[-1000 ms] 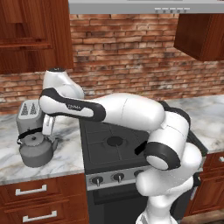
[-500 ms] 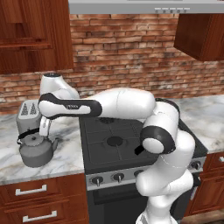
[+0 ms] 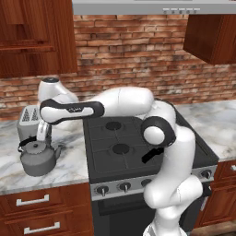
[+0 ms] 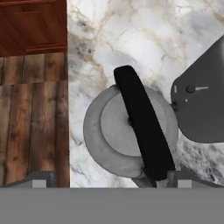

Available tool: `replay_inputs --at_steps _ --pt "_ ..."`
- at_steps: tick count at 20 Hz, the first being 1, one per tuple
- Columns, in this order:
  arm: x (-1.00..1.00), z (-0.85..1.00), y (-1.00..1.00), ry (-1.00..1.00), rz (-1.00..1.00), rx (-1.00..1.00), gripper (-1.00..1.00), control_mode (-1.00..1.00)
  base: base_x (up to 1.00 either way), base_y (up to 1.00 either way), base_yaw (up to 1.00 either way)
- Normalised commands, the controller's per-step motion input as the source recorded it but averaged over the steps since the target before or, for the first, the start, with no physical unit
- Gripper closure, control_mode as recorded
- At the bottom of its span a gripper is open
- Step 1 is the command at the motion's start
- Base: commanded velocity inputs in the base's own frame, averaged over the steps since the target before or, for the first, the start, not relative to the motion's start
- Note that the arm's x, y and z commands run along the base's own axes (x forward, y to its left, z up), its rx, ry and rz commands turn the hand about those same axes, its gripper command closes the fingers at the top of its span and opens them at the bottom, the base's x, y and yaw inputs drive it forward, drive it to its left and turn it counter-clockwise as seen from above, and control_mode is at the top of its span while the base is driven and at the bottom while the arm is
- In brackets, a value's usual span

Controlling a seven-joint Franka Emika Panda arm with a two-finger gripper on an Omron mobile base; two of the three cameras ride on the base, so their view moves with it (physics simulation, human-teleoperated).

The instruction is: Pick the kettle from the counter and place it on a stove burner. Then turn the burner on.

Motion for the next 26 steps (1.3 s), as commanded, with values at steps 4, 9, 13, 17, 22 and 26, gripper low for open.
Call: replay_inputs --at_steps 4,9,13,17,22,26 --pt "0.26 -0.08 0.32 0.00 0.00 0.00 -1.00 -1.00 0.00 0.00 0.00" --pt "0.21 -0.12 0.26 0.00 0.00 0.00 -1.00 -1.00 0.00 0.00 0.00" --pt "0.24 -0.16 0.18 0.00 0.00 0.00 -1.00 -1.00 0.00 0.00 0.00" --pt "0.17 -0.21 0.08 0.00 0.01 0.00 -1.00 -1.00 0.00 0.00 0.00" --pt "0.05 -0.24 0.00 0.00 0.02 0.00 -1.00 -1.00 0.00 0.00 0.00" --pt "0.00 -0.23 0.00 0.00 0.02 0.00 -1.00 -1.00 0.00 0.00 0.00"
